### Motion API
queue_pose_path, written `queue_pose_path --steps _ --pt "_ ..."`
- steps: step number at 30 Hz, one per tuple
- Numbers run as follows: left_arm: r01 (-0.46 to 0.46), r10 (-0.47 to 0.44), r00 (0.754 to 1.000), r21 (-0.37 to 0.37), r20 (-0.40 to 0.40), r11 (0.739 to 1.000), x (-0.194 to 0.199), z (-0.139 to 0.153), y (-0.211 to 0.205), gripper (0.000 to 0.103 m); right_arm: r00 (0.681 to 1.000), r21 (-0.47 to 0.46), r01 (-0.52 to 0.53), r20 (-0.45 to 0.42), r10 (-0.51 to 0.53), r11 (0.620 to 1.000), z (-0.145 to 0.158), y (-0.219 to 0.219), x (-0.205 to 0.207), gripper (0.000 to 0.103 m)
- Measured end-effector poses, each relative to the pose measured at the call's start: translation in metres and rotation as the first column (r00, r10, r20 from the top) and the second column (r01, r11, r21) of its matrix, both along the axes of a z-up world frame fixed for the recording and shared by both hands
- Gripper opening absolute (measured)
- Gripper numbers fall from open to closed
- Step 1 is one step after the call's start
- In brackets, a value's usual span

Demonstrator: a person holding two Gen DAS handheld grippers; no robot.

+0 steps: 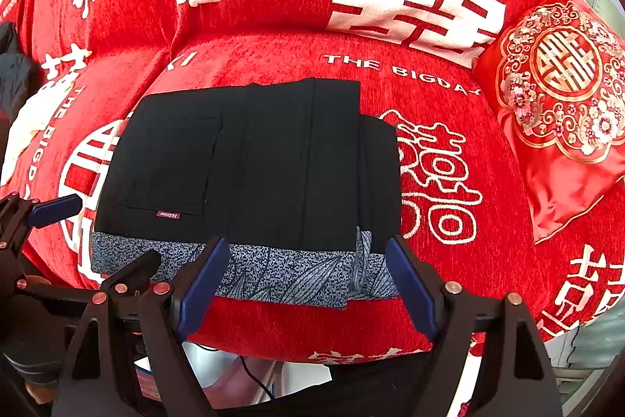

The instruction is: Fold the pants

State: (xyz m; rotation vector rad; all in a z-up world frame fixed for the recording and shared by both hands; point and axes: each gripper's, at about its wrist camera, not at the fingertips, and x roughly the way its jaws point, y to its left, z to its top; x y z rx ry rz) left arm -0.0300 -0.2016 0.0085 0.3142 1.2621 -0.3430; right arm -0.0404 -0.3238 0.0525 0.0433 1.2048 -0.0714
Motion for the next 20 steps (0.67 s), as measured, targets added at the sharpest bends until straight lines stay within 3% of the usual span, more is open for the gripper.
queue_pose_path --steps 12,20 --pt "-0.003 0.003 1.000 -0.007 -0.018 1.000 0.004 -0.004 0.000 0.095 1.000 0.003 -0.003 -0.005 0.003 1.000 -0.003 -0.003 0.003 0.085" --pt "0.005 -0.005 1.000 -0.001 0.023 1.000 0.002 0.001 -0.002 0.095 1.000 0.010 -0.008 -0.006 0.008 1.000 -0.006 -0.011 0.004 0.085"
